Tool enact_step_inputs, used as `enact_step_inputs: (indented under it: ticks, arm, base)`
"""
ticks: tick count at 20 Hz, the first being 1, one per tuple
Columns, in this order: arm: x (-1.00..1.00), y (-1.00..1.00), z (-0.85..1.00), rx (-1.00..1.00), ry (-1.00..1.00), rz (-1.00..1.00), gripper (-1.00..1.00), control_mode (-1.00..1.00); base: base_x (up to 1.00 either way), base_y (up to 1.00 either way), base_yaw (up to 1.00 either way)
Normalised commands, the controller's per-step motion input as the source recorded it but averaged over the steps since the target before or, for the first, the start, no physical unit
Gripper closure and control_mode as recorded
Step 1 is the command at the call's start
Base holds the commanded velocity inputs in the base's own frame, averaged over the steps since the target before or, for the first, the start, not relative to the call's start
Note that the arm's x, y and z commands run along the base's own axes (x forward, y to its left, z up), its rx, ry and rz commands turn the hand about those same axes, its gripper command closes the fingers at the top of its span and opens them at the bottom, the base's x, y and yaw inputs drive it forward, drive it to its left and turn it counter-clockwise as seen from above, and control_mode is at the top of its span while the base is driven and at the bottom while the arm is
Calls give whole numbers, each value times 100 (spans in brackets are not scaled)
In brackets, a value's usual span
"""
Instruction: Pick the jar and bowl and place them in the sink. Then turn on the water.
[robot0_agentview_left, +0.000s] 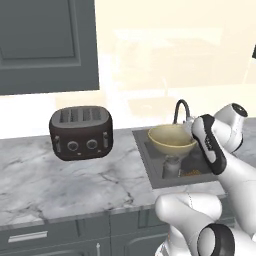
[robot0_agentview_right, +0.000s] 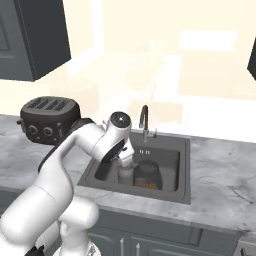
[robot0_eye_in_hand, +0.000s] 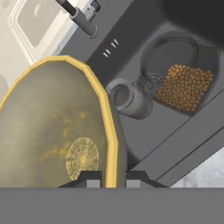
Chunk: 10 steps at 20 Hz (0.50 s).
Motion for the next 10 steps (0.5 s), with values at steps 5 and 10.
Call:
enact_step_inputs:
  ticks: [5,10]
  arm:
    - [4,0,-42,0,3,-6,100,-100]
    - [0,0,-27,0,8,-3,100,-100]
  base:
    - [0,0,0]
    - [0,0,0]
